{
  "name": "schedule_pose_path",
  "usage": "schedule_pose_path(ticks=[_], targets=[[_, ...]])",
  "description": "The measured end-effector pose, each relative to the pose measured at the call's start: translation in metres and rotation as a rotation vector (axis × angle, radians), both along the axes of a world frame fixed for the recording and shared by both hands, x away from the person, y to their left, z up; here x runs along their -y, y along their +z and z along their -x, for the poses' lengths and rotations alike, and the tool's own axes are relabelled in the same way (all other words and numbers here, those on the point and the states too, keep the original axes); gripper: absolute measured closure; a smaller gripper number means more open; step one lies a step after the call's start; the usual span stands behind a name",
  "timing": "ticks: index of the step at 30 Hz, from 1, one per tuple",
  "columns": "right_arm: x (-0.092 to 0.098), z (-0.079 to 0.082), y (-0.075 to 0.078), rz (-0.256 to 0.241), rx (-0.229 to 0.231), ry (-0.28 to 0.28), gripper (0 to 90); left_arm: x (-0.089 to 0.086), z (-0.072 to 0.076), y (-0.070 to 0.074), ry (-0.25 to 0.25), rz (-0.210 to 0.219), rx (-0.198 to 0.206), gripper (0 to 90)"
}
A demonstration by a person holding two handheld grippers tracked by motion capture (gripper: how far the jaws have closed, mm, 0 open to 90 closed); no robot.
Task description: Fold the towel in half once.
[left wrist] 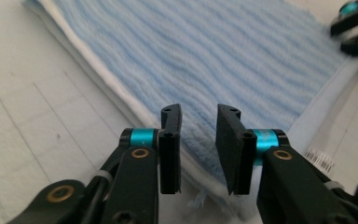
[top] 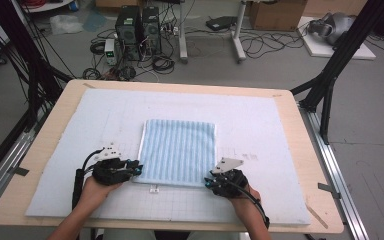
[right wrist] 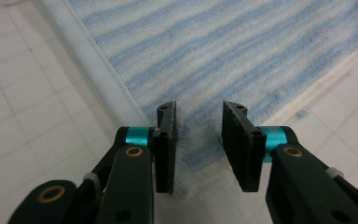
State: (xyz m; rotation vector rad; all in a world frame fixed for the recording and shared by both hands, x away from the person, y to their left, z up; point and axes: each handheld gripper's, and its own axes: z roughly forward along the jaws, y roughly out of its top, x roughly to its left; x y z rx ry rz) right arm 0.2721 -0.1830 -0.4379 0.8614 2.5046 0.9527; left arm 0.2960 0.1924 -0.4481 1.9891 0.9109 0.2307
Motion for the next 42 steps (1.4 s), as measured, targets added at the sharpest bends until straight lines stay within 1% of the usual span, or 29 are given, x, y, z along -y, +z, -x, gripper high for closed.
schedule_pose_path(ticks=[3,5,6,7,8,9,10,11,13,14,16,18,19,20,21,23,25,26,27,28,30,32,34,35,36,37,39,41,42], targets=[[0.004,0.001,0.0,-0.005,-0.009,-0.003,64.6,0.0,0.002,0.0,-0.006,-0.043,0.001,75.5],[0.006,0.0,0.001,-0.022,-0.019,-0.001,59.6,-0.001,0.001,0.002,-0.006,-0.066,0.003,77.4],[0.007,-0.001,0.002,-0.05,-0.03,0.003,56.8,-0.002,0.001,0.003,-0.002,-0.063,0.007,77.4],[0.01,-0.003,0.003,-0.101,-0.046,-0.001,55.7,-0.003,0.0,0.004,0.006,-0.057,0.017,76.2],[0.012,-0.005,0.004,-0.153,-0.042,-0.004,55.0,-0.004,-0.002,0.005,0.012,-0.051,0.022,73.5],[0.013,-0.007,0.006,-0.181,-0.035,-0.007,54.2,-0.005,-0.006,0.007,0.027,-0.026,0.032,72.5],[0.014,-0.011,0.008,-0.203,-0.014,-0.018,54.4,-0.007,-0.011,0.009,0.036,-0.012,0.032,71.8],[0.014,-0.016,0.01,-0.212,-0.006,-0.028,55.5,-0.007,-0.017,0.011,0.041,0.006,0.034,71.5],[0.014,-0.029,0.011,-0.21,0.001,-0.047,57.6,-0.007,-0.029,0.012,0.036,0.026,0.061,74.7],[0.013,-0.036,0.011,-0.204,0.008,-0.063,57.6,-0.007,-0.034,0.012,0.045,0.025,0.082,74.7],[0.012,-0.052,0.01,-0.2,0.017,-0.092,56.9,-0.004,-0.044,0.014,0.052,0.034,0.109,74.7],[0.01,-0.069,0.008,-0.217,0.013,-0.126,56.9,0.0,-0.054,0.016,0.062,0.02,0.128,74.6],[0.009,-0.077,0.007,-0.213,0.008,-0.142,60.6,0.002,-0.059,0.017,0.075,0.008,0.138,74.8],[0.006,-0.085,0.006,-0.193,0.018,-0.168,65.0,0.003,-0.064,0.017,0.098,0.006,0.149,76.4],[0.004,-0.093,0.006,-0.173,0.032,-0.185,67.9,0.004,-0.069,0.017,0.122,0.02,0.146,79.4],[0.002,-0.108,0.004,-0.155,0.032,-0.23,70.0,0.005,-0.08,0.014,0.153,0.036,0.115,81.1],[0.001,-0.121,0.002,-0.157,0.023,-0.271,71.1,0.008,-0.088,0.008,0.186,0.042,0.106,81.3],[0.0,-0.127,0.001,-0.148,0.019,-0.285,71.9,0.008,-0.091,0.004,0.194,0.04,0.094,81.8],[-0.001,-0.133,-0.001,-0.147,0.008,-0.298,72.3,0.009,-0.094,0.0,0.202,0.021,0.073,81.8],[-0.001,-0.138,-0.003,-0.141,0.015,-0.306,73.3,0.01,-0.097,-0.003,0.213,0.007,0.045,81.8],[-0.003,-0.146,-0.007,-0.119,-0.003,-0.328,74.0,0.011,-0.099,-0.003,0.227,-0.009,0.029,81.6],[-0.002,-0.148,-0.007,-0.107,0.011,-0.339,74.9,0.013,-0.101,-0.004,0.231,-0.042,0.012,80.9],[-0.002,-0.148,-0.007,-0.077,0.03,-0.361,74.2,0.013,-0.101,-0.004,0.231,-0.052,0.015,79.8],[-0.001,-0.148,-0.006,-0.072,0.032,-0.372,72.5,0.013,-0.101,-0.004,0.23,-0.056,0.014,79.6],[0.0,-0.147,-0.006,-0.081,0.02,-0.385,71.7,0.014,-0.101,-0.003,0.228,-0.059,0.018,79.4],[0.003,-0.146,-0.005,-0.096,0.008,-0.383,69.4,0.013,-0.1,-0.003,0.223,-0.067,0.023,79.1],[0.008,-0.142,-0.003,-0.114,0.016,-0.373,65.6,0.011,-0.1,-0.002,0.226,-0.07,0.019,77.9],[0.015,-0.134,0.001,-0.16,0.027,-0.358,61.3,0.007,-0.099,-0.001,0.228,-0.068,0.014,73.8],[0.018,-0.13,0.004,-0.154,0.028,-0.352,58.5,0.005,-0.098,-0.001,0.225,-0.062,0.018,71.6]])
